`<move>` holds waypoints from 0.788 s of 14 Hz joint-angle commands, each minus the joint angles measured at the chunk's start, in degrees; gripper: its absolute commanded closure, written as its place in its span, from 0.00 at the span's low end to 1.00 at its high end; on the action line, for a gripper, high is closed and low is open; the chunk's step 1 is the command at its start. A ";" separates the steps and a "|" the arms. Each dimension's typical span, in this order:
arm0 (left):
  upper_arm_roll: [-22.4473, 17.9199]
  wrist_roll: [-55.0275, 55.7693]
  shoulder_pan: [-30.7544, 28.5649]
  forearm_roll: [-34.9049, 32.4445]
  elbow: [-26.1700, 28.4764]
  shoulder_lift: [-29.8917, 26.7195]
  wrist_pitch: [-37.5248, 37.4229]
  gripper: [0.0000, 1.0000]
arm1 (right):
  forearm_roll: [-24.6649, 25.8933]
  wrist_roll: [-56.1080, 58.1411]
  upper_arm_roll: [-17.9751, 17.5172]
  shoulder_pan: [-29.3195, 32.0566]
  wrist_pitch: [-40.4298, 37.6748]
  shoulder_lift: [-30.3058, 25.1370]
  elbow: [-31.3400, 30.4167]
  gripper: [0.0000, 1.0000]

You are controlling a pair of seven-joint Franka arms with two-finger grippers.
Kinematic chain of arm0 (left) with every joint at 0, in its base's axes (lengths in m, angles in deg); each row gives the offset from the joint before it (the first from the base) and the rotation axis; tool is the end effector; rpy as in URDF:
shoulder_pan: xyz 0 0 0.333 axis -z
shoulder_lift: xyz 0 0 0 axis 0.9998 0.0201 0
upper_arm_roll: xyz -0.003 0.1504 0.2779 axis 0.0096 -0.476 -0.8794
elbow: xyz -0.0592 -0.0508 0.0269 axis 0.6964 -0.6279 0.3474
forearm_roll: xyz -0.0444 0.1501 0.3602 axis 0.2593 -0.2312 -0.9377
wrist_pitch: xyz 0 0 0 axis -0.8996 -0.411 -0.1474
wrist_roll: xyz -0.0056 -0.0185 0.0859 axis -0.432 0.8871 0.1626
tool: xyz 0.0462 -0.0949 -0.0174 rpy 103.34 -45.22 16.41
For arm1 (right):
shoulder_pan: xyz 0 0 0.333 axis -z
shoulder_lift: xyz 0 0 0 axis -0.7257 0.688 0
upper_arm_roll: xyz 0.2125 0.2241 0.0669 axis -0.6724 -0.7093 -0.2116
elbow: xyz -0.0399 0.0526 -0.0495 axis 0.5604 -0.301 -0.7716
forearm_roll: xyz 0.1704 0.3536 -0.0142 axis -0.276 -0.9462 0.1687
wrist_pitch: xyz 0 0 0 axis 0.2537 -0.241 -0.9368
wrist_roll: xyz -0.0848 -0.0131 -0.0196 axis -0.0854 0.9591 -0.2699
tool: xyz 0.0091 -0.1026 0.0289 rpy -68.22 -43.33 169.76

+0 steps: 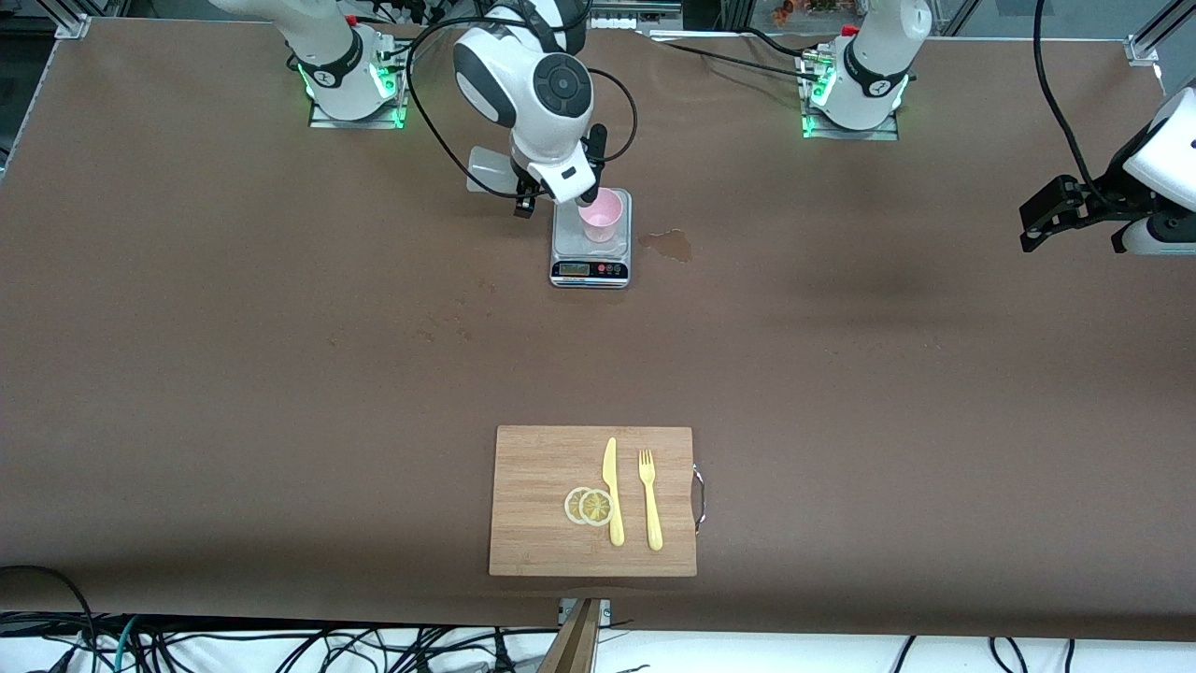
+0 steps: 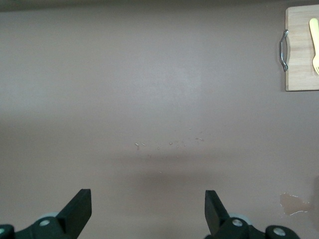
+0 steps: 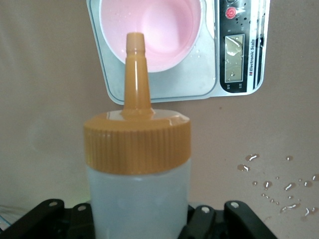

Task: Add sauce to pink cup with both arms
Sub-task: 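Tilt the bottle nozzle over the pink cup and squeeze sauce in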

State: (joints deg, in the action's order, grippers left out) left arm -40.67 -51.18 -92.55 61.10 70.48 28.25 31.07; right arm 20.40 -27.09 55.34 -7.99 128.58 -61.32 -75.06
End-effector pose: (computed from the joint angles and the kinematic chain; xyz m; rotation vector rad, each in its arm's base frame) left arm 0.5586 -0.0171 0.6239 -3.0705 0.0327 -0.0665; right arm 0.3582 0.4490 0.3217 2.2657 2.0060 -0.5048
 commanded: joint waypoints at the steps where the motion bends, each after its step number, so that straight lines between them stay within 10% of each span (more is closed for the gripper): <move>1: -0.57 -2.29 0.19 0.92 1.22 -0.96 0.62 0.00 | 1.37 -1.41 -0.04 -0.67 -3.05 1.03 3.17 0.90; 11: -0.66 -2.29 0.10 0.92 1.21 -0.96 0.80 0.00 | 3.21 -1.50 -0.04 -1.38 -7.27 2.96 6.95 0.87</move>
State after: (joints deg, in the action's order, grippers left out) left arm -40.78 -51.85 -92.55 61.10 70.73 28.25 31.17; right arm 22.81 -27.51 55.34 -8.97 123.03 -59.12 -69.97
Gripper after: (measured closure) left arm 0.000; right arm 0.784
